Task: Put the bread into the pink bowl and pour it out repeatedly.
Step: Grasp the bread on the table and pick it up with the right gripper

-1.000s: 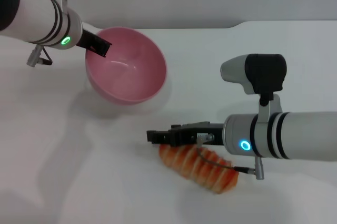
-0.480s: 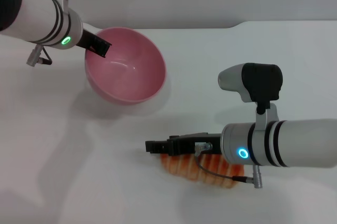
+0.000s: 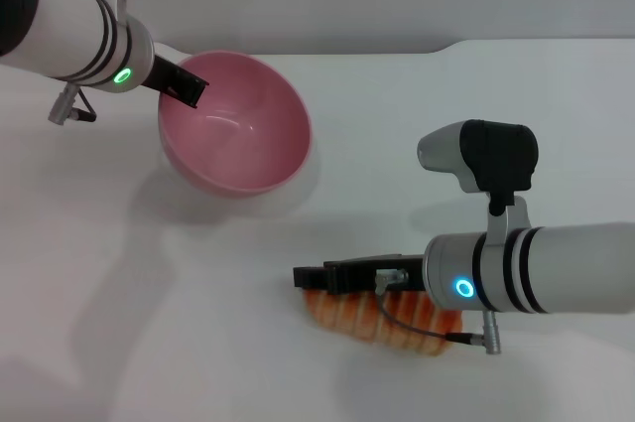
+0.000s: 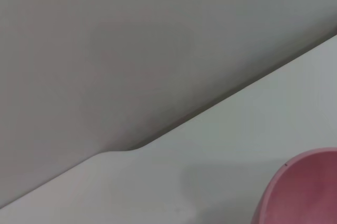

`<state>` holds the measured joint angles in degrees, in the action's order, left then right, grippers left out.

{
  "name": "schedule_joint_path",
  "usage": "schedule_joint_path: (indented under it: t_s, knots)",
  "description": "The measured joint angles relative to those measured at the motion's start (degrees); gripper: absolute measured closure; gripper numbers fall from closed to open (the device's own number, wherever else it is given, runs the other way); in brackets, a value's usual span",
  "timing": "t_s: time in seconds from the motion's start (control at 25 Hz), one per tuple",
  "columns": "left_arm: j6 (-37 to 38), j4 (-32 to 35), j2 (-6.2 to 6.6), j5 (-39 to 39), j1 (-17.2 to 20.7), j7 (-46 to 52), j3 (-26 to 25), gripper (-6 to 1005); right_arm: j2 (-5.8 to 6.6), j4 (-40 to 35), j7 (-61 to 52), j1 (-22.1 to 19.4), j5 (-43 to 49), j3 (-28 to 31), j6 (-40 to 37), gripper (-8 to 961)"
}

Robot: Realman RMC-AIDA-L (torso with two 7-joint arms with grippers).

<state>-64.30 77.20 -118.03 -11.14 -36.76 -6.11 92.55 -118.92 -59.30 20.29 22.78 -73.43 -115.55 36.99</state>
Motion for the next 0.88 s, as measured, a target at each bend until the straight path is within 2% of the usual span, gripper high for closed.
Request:
schedule_joint_path:
  t_s: [0.16, 0.36, 0.68, 0.88]
  knots:
    - [0.0, -0.1, 0.0, 0.1, 0.1, 0.0, -0.1, 941, 0.06, -0.1, 0.8, 0.0, 1.2, -0.4, -0.3, 312]
    - [0.4, -0.1, 0.0, 0.1, 0.2, 0.0, -0.1, 940, 0.1, -1.1, 0.8, 0.1, 3.1, -0.1, -0.1, 521]
    - [0.5, -0.3, 0.0, 0.2, 0.1, 0.0, -0.1, 939, 0.34, -4.9, 2.2, 0.6, 4.3, 2.7, 0.5, 805]
    - [0.4, -0.3, 0.0, 0.2, -0.1, 0.0, -0.1, 939, 0.42, -7.3, 2.3, 0.7, 5.6, 3.9, 1.6, 843]
